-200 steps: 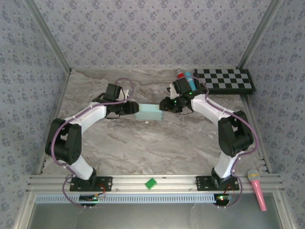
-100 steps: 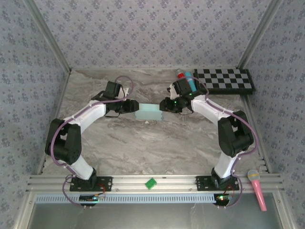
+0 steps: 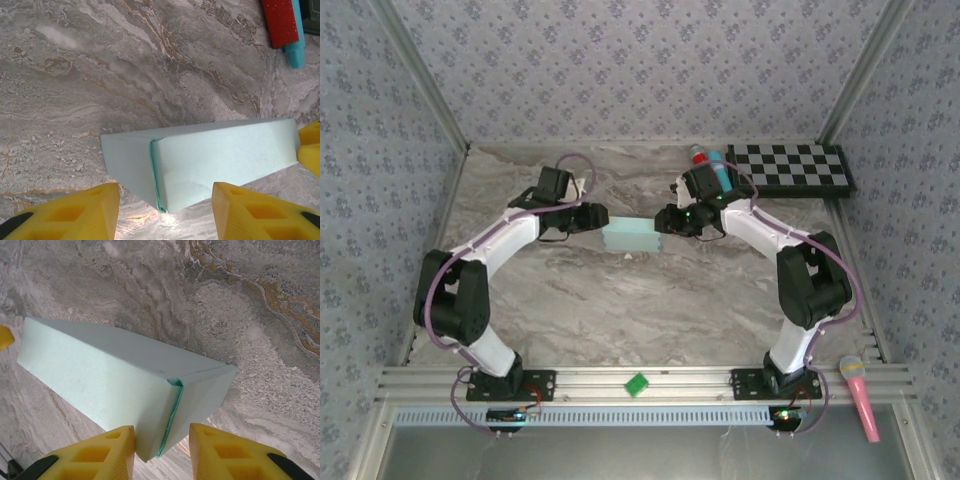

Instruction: Fold the paper box

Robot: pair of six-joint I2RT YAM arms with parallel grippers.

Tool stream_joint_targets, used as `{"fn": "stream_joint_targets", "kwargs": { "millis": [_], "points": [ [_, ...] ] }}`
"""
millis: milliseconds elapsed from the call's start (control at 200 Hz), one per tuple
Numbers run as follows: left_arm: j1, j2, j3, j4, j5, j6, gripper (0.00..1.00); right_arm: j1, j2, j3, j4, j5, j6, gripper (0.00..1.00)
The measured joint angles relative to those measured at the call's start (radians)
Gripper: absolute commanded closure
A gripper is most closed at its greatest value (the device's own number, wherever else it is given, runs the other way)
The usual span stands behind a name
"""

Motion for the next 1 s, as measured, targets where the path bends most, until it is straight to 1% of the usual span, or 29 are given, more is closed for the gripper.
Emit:
{"fn": "stream_joint_targets", "kwargs": {
  "millis": [165, 455, 745, 999],
  "points": [
    [0.0, 0.032, 0.006, 0.0, 0.004, -0.006, 0.51, 0.001, 0.002, 0.0, 0.0, 0.0, -0.004, 0.65],
    [0.0, 0.033, -0.013, 0.001, 0.008, -0.007, 0.53, 0.003, 0.01, 0.0, 0.0, -0.001, -0.008, 0.66],
    [0.002, 0.019, -0.067, 0.065, 0.02, -0.015, 0.54, 0.003, 0.014, 0.0, -0.001, 0.0, -0.016, 0.66],
    [0.002, -0.004, -0.106, 0.105, 0.019, -0.022, 0.54, 0.01, 0.016, 0.009, -0.01, 0.029, -0.037, 0.66]
  ]
}}
